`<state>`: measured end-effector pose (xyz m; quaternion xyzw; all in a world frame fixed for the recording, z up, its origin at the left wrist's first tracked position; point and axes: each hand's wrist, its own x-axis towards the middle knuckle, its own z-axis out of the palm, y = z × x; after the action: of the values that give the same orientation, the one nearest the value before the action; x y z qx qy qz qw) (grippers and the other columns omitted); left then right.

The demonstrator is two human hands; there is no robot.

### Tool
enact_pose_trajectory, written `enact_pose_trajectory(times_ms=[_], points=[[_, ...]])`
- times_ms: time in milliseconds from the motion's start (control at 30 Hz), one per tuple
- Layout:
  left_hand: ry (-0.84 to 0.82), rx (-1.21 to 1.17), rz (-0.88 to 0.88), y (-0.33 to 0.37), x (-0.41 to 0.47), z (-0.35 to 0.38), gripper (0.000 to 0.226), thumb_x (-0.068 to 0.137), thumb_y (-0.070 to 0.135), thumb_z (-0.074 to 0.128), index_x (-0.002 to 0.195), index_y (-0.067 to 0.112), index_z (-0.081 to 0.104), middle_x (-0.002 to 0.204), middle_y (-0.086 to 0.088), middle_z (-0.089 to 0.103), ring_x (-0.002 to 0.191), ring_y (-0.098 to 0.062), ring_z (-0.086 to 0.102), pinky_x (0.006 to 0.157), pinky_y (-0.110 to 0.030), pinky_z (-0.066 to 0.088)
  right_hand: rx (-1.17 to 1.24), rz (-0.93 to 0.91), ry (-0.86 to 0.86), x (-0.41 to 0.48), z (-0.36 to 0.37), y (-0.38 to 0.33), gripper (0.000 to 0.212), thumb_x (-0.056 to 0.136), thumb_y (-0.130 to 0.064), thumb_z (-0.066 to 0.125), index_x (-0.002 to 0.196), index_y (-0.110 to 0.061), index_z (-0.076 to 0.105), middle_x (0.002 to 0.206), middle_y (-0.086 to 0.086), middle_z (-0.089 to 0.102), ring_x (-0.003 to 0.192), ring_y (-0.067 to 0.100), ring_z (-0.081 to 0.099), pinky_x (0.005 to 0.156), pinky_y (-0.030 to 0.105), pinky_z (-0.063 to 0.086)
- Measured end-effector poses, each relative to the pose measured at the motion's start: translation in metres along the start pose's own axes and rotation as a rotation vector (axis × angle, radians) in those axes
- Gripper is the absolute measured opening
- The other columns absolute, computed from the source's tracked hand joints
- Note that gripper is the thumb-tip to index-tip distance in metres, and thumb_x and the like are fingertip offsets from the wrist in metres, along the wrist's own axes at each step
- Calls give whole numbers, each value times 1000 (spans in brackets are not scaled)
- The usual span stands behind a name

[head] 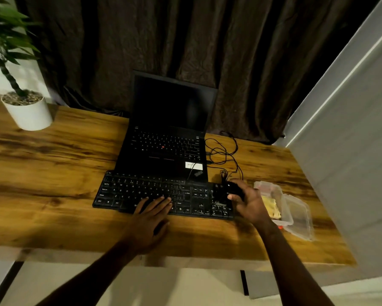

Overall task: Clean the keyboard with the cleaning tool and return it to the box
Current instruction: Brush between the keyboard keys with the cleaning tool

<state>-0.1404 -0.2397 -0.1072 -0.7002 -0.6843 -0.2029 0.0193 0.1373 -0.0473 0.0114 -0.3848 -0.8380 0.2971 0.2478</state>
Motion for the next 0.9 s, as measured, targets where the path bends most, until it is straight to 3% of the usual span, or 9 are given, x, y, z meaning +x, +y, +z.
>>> enact_pose_trajectory(times_ms=[100,233,333,467,533,633,767,833,900], points=[[22,-9,3,1,0,-1,55,102,49,31,148,23,44,157,6,38,146,-13,32,118,-48,19,-73,-17,47,-6,-12,9,41,89,-3,67,114,-34,57,98,-14,66,87,-2,66,71,6,50],[34,-18,2,3,0,-2,54,102,48,33,148,23,45,157,7,37,146,-12,31,118,-49,21,-150,-19,54,-10,-22,22,37,86,-1,69,118,-16,62,100,2,69,90,19,68,75,5,48],[26,-7,5,1,0,0,54,102,48,34,149,24,42,159,7,35,147,-12,30,118,-49,20,-147,-14,37,-7,-14,10,40,86,-1,68,120,-23,61,97,-6,66,88,13,66,74,5,48],[20,-13,3,0,-1,3,54,102,48,34,150,24,41,159,7,34,147,-12,29,119,-48,17,-114,13,-68,-4,10,-9,44,92,-13,63,129,-34,54,105,-1,66,95,14,64,77,29,58],[25,-12,3,1,0,2,54,102,49,34,150,24,42,158,8,35,147,-11,28,119,-48,17,-92,-5,-69,-1,14,-10,44,91,-15,65,126,-37,54,104,1,69,93,15,67,75,32,60],[26,-17,-3,0,1,1,54,102,48,35,150,24,42,158,8,35,148,-11,27,119,-48,19,-65,-2,-39,-1,4,-8,43,90,-9,67,123,-35,58,103,0,70,91,8,68,72,26,60],[19,-2,3,0,1,3,54,101,48,39,150,25,42,159,9,34,148,-10,26,119,-49,20,-154,16,16,-11,-15,6,41,87,-2,69,118,-28,59,97,-9,66,86,0,66,69,4,49],[36,-1,5,0,1,2,54,100,47,41,149,24,44,158,8,35,147,-11,28,119,-48,20,-184,34,33,-15,-20,14,40,86,-2,70,121,-20,61,100,-2,67,90,14,67,72,5,50],[51,-2,9,1,0,2,53,99,47,43,147,24,46,157,8,37,147,-11,30,118,-48,21,-205,21,33,-15,-20,14,42,87,-4,69,123,-24,59,104,3,68,93,18,67,73,16,56]])
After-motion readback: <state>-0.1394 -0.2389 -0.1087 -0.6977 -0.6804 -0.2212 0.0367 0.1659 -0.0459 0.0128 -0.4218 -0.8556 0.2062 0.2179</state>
